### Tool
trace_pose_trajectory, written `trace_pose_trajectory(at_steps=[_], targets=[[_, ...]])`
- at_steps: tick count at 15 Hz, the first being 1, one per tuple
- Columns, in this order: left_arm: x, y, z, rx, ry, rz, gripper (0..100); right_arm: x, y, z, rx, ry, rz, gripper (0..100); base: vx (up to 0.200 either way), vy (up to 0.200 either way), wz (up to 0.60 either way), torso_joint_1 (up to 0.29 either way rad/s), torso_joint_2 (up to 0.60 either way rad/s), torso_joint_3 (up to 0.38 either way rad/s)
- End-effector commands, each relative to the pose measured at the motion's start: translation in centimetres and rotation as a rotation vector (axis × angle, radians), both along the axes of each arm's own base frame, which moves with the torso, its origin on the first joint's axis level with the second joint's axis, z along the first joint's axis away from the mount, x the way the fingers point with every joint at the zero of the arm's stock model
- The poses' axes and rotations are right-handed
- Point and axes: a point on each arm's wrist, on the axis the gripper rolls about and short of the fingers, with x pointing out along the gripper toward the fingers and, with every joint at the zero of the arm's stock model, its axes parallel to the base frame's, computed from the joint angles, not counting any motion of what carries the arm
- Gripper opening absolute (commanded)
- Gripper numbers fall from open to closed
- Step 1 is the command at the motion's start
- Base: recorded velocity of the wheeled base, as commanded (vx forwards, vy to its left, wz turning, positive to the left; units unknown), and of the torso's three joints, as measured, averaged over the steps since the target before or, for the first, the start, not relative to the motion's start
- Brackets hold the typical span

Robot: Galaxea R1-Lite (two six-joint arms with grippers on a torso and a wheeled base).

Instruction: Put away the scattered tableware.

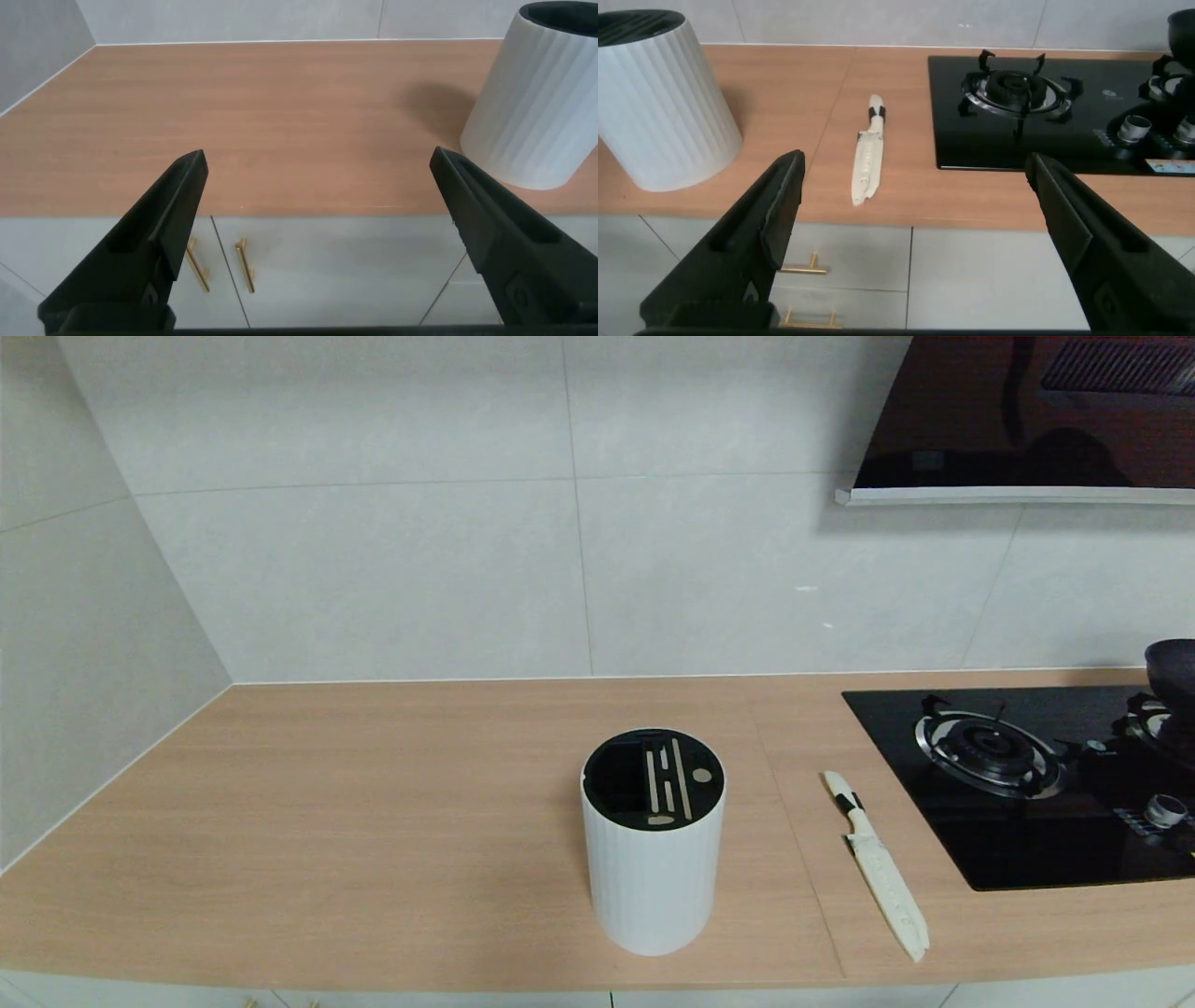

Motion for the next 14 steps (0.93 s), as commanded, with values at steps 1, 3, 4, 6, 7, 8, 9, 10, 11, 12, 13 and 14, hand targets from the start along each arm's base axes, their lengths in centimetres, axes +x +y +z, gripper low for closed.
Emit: trace_pose_trajectory(at_steps=[1,3,4,6,7,8,9,10,11,12,13,14], targets=[[0.0,0.0,0.0,0.0,0.0,0.0,100,0.0,0.0,0.0,-0.001,0.001,0.002,100,0.0,0.0,0.0,0.0,0.0,0.0],[0.0,0.0,0.0,0.0,0.0,0.0,100,0.0,0.0,0.0,-0.004,-0.001,-0.002,100,0.0,0.0,0.0,0.0,0.0,0.0],[0.0,0.0,0.0,0.0,0.0,0.0,100,-0.1,0.0,0.6,0.001,-0.036,-0.016,100,0.0,0.0,0.0,0.0,0.0,0.0],[0.0,0.0,0.0,0.0,0.0,0.0,100,-1.0,0.0,3.7,0.022,-0.153,-0.004,100,0.0,0.0,0.0,0.0,0.0,0.0],[0.0,0.0,0.0,0.001,0.0,0.0,100,-0.8,0.0,4.6,0.021,-0.102,0.025,100,0.0,0.0,0.0,0.0,0.0,0.0],[0.0,0.0,0.0,0.001,0.0,0.0,100,0.2,0.1,6.2,0.02,0.007,0.09,100,0.0,0.0,0.0,0.0,0.0,0.0],[0.0,0.0,0.0,0.0,0.0,0.0,100,1.8,0.3,7.6,0.025,0.103,0.141,100,0.0,0.0,0.0,0.0,0.0,0.0],[0.0,0.0,0.0,0.0,0.0,0.0,100,3.6,0.4,8.5,0.031,0.189,0.163,100,0.0,0.0,0.0,0.0,0.0,0.0],[0.0,0.0,0.0,0.0,0.0,0.0,100,5.7,0.4,9.2,0.034,0.284,0.161,100,0.0,0.0,0.0,0.0,0.0,0.0],[0.0,0.0,0.0,0.0,0.0,0.0,100,7.9,0.5,10.0,0.035,0.359,0.168,100,0.0,0.0,0.0,0.0,0.0,0.0],[0.0,0.0,0.0,0.0,0.0,0.0,100,8.8,0.6,10.2,0.036,0.386,0.174,100,0.0,0.0,0.0,0.0,0.0,0.0],[0.0,0.0,0.0,0.0,0.0,0.0,100,12.7,1.0,10.2,0.034,0.51,0.195,100,0.0,0.0,0.0,0.0,0.0,0.0]])
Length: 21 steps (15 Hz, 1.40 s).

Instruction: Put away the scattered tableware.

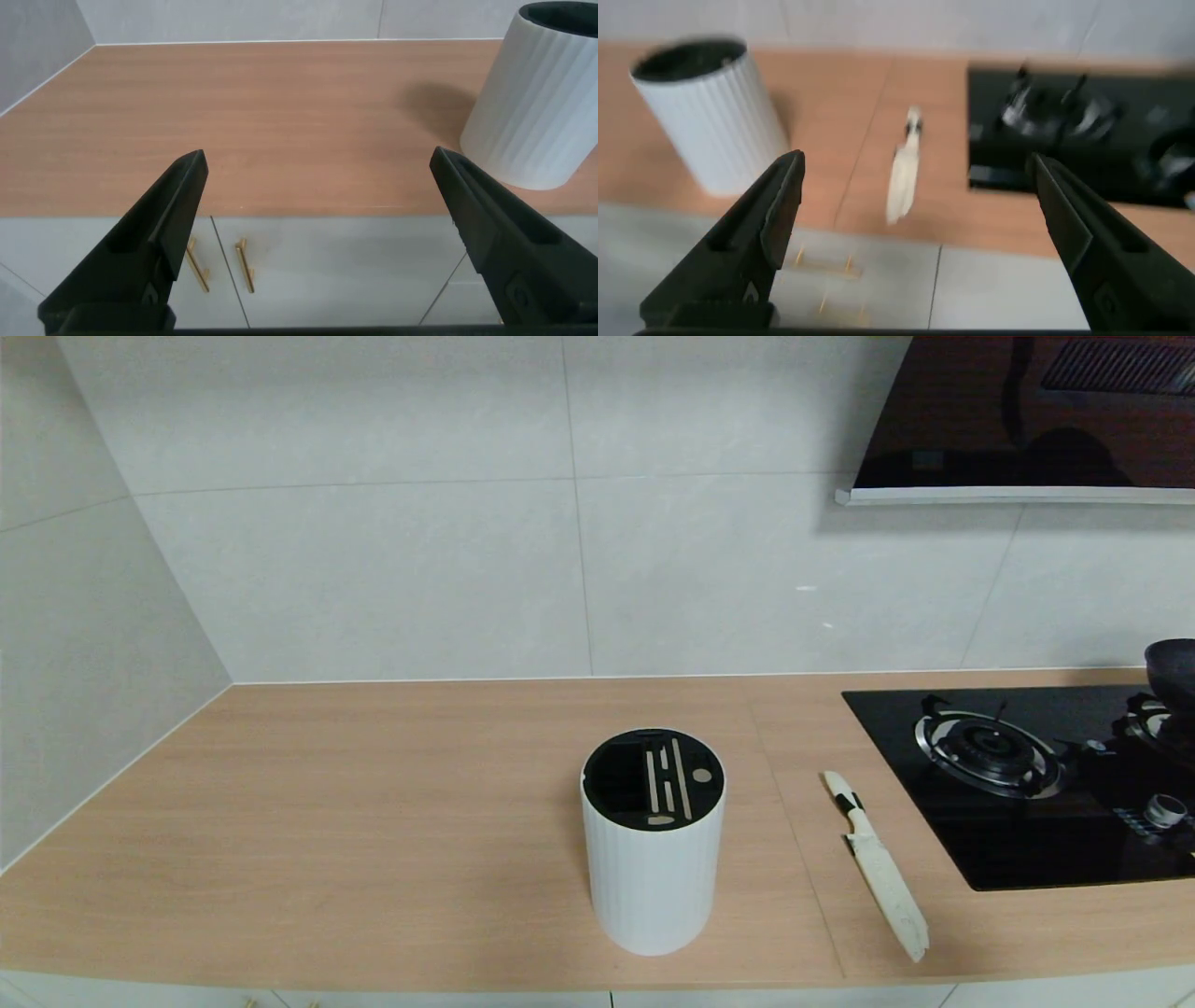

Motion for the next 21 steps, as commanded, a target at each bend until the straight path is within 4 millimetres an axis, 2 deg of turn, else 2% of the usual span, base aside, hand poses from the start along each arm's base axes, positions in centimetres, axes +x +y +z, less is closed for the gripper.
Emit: trace_pose_trajectory(at_steps=[1,2,6,9,13,16,21], targets=[[0.0,0.0,0.0,0.0,0.0,0.0,100,8.9,0.8,1.1,-0.007,0.293,0.055,100,0.0,0.0,0.0,0.0,0.0,0.0],[0.0,0.0,0.0,0.0,0.0,0.0,100,11.8,1.6,0.4,-0.027,0.339,0.073,100,0.0,0.0,0.0,0.0,0.0,0.0],[0.0,0.0,0.0,0.0,0.0,0.0,100,17.8,4.5,-2.8,-0.082,0.373,0.113,100,0.0,0.0,0.0,0.0,0.0,0.0],[0.0,0.0,0.0,0.0,0.0,0.0,100,22.5,5.7,-5.0,-0.108,0.396,0.088,100,0.0,0.0,0.0,0.0,0.0,0.0],[0.0,0.0,0.0,0.0,0.0,0.0,100,25.6,6.9,-8.7,-0.171,0.492,0.038,100,0.0,0.0,0.0,0.0,0.0,0.0],[0.0,0.0,0.0,0.0,0.0,0.0,100,27.5,7.6,-11.9,-0.189,0.489,-0.005,100,0.0,0.0,0.0,0.0,0.0,0.0],[0.0,0.0,0.0,0.0,0.0,0.0,100,29.6,7.2,-14.3,-0.16,0.468,-0.066,100,0.0,0.0,0.0,0.0,0.0,0.0]])
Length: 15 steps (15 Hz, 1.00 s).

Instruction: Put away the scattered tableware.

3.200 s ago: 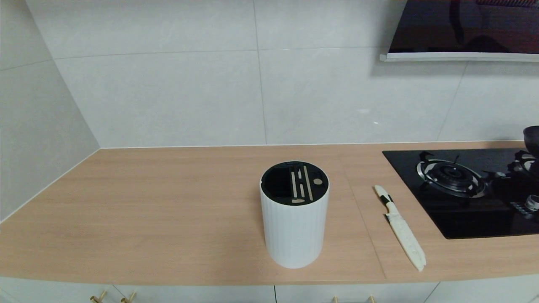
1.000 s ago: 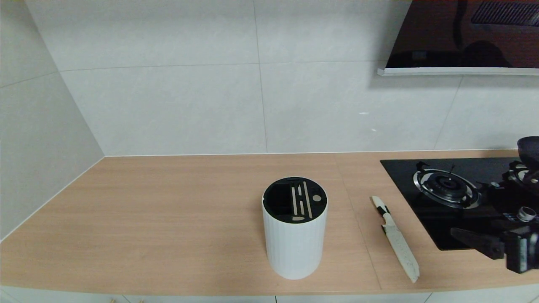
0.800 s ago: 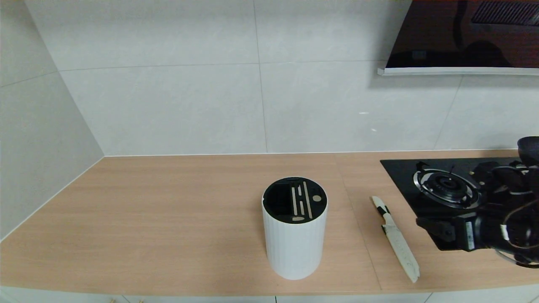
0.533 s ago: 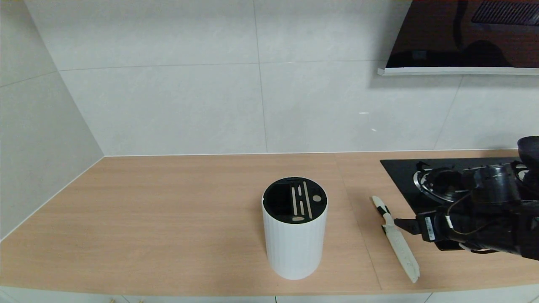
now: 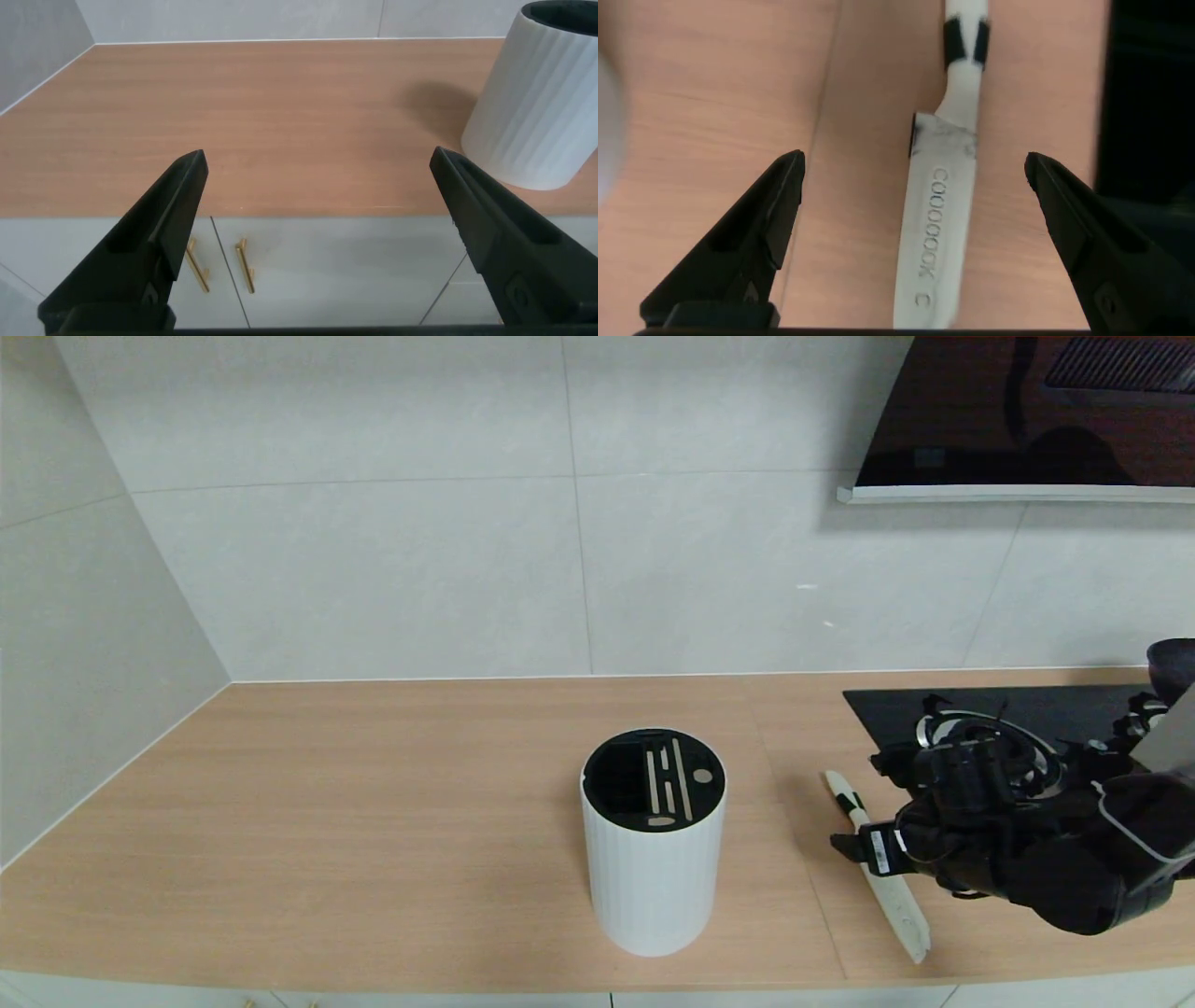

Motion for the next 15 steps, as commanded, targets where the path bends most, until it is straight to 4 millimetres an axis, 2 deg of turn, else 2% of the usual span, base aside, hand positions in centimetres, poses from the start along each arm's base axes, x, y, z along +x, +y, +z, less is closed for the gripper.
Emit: trace_pose_trajectory(at_steps=[1,8,15], targets=[[0.0,0.0,0.0,0.0,0.0,0.0,100,1.0,-0.5,-1.9,0.009,0.026,-0.034,100,0.0,0.0,0.0,0.0,0.0,0.0],[0.0,0.0,0.0,0.0,0.0,0.0,100,2.0,-0.8,-3.8,0.019,0.039,-0.067,100,0.0,0.0,0.0,0.0,0.0,0.0],[0.0,0.0,0.0,0.0,0.0,0.0,100,2.4,-1.3,-4.5,0.015,0.051,-0.085,100,0.0,0.0,0.0,0.0,0.0,0.0]])
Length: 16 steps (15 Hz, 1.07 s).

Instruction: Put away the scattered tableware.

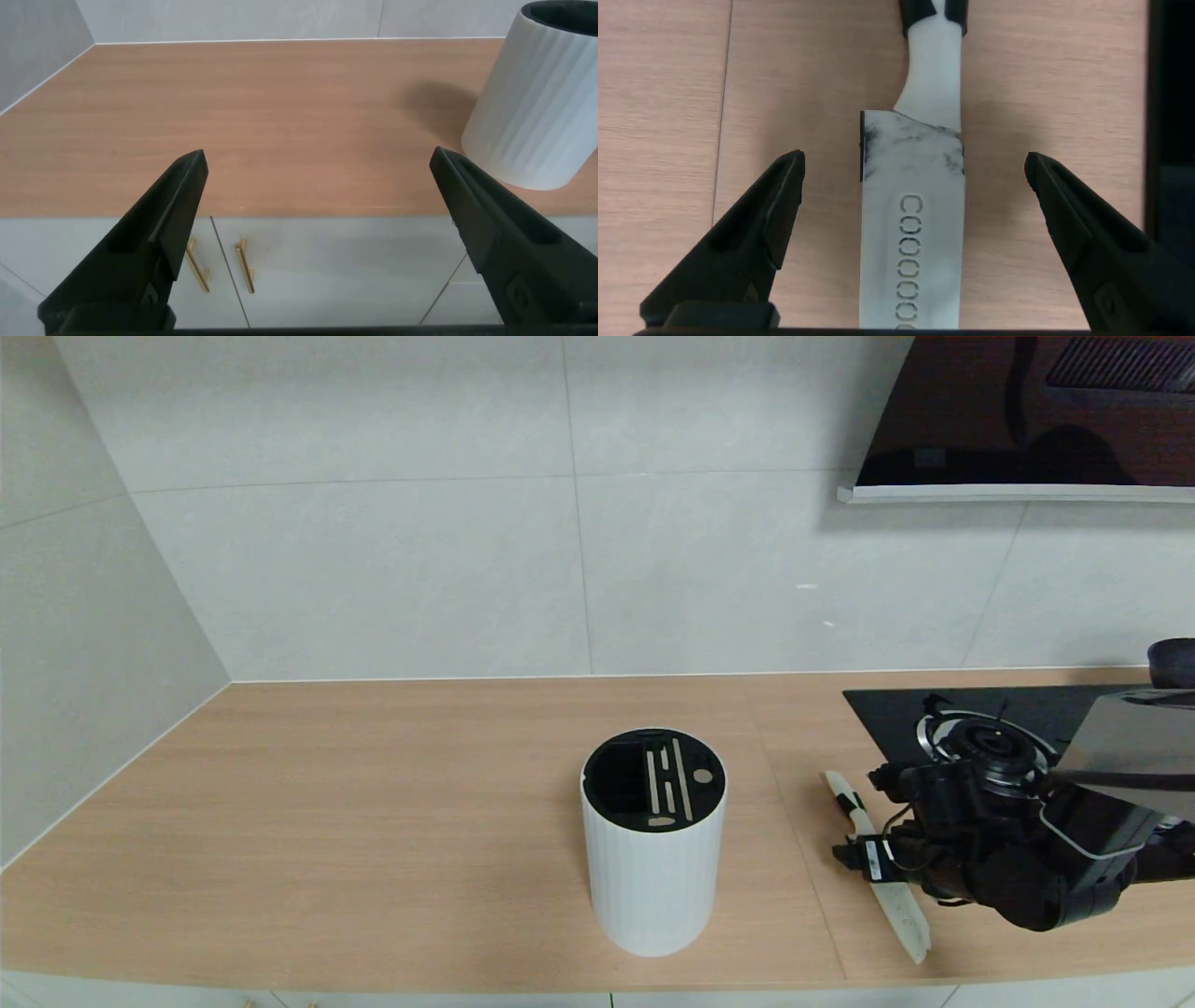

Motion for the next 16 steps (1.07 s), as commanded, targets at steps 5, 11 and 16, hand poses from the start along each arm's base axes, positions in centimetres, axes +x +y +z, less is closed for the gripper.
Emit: trace_pose_trajectory(at_steps=[5,11,16], targets=[[0.0,0.0,0.0,0.0,0.0,0.0,100,0.1,0.0,-0.4,-0.007,0.007,-0.009,0,0.0,0.0,0.0,0.0,0.0,0.0],[0.0,0.0,0.0,0.0,0.0,0.0,100,0.4,-0.1,-0.5,-0.013,-0.025,-0.022,0,0.0,0.0,0.0,0.0,0.0,0.0],[0.0,0.0,0.0,0.0,0.0,0.0,100,-1.1,-0.3,6.1,0.038,-0.209,-0.036,0,0.0,0.0,0.0,0.0,0.0,0.0]])
